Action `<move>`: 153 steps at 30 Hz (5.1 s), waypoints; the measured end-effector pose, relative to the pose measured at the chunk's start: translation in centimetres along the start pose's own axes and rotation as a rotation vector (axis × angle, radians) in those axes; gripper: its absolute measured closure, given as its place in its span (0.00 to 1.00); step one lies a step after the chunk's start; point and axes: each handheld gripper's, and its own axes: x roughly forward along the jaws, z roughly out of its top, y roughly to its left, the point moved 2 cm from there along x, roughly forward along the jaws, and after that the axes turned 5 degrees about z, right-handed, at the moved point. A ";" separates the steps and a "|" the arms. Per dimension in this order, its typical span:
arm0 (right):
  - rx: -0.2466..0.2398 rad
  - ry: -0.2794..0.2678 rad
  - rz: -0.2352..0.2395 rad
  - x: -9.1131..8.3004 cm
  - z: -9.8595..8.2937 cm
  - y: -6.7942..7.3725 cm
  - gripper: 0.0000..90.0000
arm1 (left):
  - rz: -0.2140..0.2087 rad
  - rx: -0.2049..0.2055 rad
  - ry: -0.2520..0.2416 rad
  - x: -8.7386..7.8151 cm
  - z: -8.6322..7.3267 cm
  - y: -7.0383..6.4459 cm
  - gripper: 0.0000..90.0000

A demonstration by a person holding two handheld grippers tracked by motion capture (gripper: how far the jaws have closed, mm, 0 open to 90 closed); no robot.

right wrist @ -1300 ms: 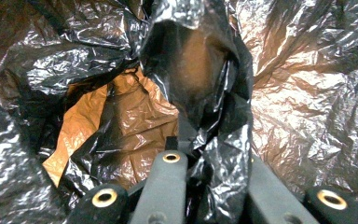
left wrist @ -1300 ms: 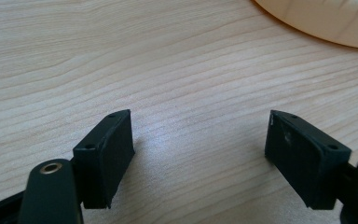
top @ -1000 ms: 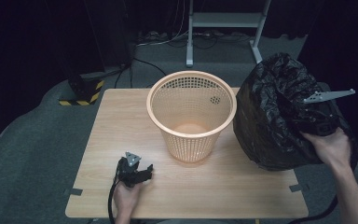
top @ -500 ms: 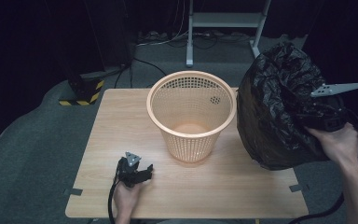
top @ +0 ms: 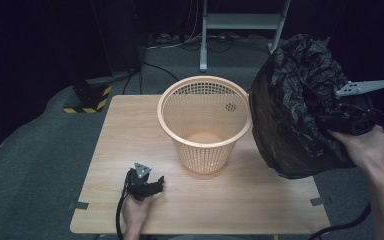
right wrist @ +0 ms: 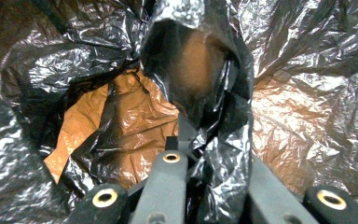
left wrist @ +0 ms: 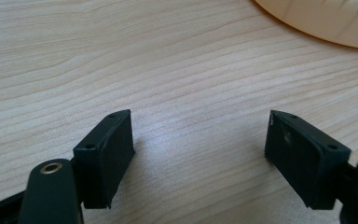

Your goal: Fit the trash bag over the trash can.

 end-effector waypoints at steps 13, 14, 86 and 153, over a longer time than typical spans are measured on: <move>-0.038 -0.001 0.044 1.3 2.0 1.4 0.98 | 0.000 0.000 0.000 0.0 0.0 0.0 0.26; -0.040 -0.001 0.045 1.4 2.2 1.5 0.98 | 0.000 0.000 0.000 0.0 0.0 0.0 0.26; -0.169 0.054 0.210 10.9 11.2 8.0 0.98 | 0.001 0.002 0.000 0.0 0.0 0.0 0.26; -0.134 0.234 0.255 20.3 10.8 9.8 0.98 | -0.003 0.001 -0.001 0.0 0.0 0.0 0.26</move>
